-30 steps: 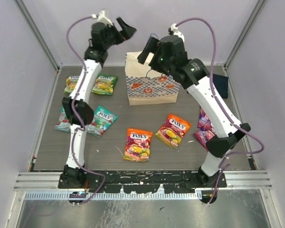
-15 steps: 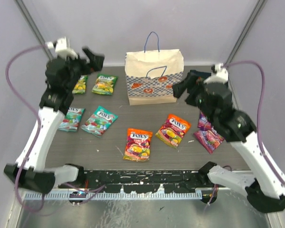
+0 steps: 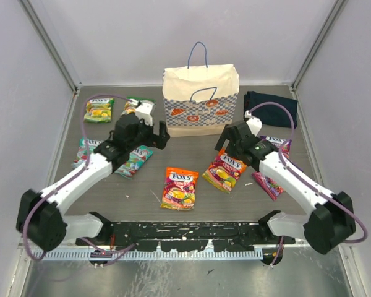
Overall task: Take the snacks out of the paper bag
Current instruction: Adjust the snack at the center of the board.
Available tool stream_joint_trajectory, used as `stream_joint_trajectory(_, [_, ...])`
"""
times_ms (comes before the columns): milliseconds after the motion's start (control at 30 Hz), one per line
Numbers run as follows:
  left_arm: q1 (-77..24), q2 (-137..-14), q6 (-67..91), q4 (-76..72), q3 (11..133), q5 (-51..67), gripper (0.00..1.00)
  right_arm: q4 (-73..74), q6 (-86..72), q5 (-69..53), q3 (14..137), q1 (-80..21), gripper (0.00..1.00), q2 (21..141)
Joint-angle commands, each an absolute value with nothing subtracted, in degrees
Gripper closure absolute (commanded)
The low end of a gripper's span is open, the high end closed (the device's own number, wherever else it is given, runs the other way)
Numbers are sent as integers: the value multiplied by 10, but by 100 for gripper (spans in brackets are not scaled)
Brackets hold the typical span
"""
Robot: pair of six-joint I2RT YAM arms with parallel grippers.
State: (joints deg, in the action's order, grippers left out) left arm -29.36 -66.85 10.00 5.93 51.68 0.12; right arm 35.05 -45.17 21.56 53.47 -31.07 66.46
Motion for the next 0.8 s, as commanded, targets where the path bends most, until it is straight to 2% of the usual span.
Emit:
stream_joint_trajectory(0, [-312, -787, 82, -41, 560, 34, 2, 232, -418, 182, 556, -263, 0, 722])
stream_joint_trajectory(133, [-313, -873, 71, -56, 603, 27, 2, 195, -341, 165, 601, -220, 0, 802])
stream_joint_trajectory(333, [-303, -978, 61, -118, 630, 14, 2, 82, -271, 48, 605, -153, 0, 910])
stream_joint_trajectory(500, [-286, -1081, 79, -149, 696, 12, 2, 45, -244, 26, 647, -142, 0, 1000])
stream_joint_trajectory(767, [-251, -1202, 90, -83, 856, 11, 2, 16, -239, -1, 775, -139, 0, 1147])
